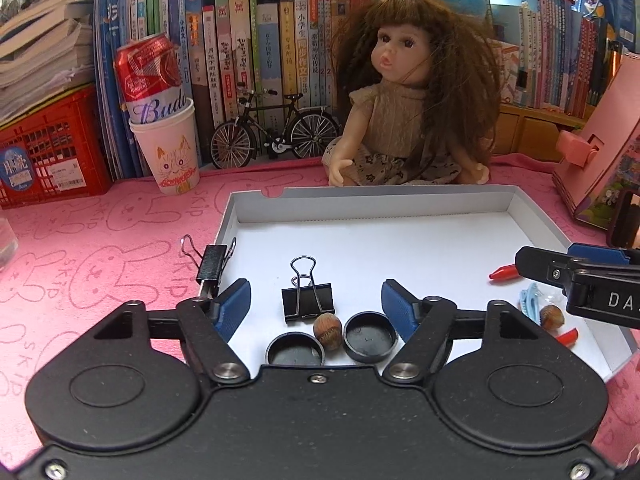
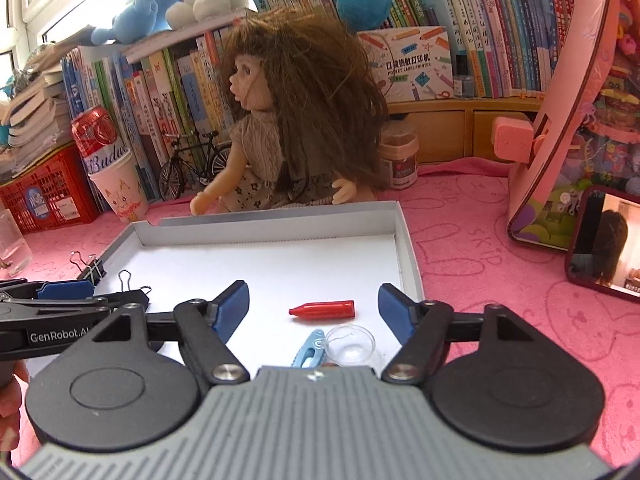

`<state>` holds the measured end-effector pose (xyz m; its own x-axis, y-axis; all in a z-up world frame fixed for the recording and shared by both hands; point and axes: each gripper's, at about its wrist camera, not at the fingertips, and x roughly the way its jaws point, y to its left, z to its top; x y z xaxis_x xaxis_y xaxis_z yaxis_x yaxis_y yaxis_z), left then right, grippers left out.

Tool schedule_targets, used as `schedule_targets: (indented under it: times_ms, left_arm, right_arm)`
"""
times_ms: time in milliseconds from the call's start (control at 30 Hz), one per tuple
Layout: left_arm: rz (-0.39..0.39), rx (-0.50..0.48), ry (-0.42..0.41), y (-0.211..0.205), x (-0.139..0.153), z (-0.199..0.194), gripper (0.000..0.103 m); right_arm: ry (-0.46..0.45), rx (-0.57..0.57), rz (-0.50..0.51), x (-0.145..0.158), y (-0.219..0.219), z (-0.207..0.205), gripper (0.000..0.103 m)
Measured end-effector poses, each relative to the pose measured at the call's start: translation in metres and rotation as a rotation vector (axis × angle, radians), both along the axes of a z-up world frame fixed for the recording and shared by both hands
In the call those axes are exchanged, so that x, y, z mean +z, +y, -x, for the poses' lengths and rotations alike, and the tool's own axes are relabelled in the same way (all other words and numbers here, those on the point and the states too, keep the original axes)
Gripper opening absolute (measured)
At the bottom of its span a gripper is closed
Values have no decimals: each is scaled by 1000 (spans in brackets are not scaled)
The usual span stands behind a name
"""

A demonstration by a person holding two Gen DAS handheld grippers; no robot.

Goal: Organize rigid objects
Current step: 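Withdraw both open tools from the tray toward the remaining objects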

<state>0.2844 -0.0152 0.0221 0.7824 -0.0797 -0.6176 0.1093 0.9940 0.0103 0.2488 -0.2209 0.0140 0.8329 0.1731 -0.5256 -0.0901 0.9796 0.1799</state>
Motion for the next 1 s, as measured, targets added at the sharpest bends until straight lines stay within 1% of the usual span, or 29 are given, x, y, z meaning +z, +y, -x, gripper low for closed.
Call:
schedule_targets:
  times_ms: [167,300,400,600,833,1000]
  left_arm:
    - [-9,-14,-35,0,12,24,76]
    - [-4,-35,-60,1,20,50,77]
    - [-3,-50,-68,1,23,67,78]
    - [19,-81,-87,2,28,108,79]
    - [23,-127,-117,6,28,155,80]
    - [34,-145,-104,13,19,184,80]
  right_arm:
    - [-28,15,-1,9,-2,21,87]
    - [-60,39,28,14,0,42,89]
    - [-79,59,42,15,1,59,92]
    - [-100,104,58,16,5,91,93]
    - [-139,170,113,15,12,129,99]
    - [-154,240,173,7,15,153,102]
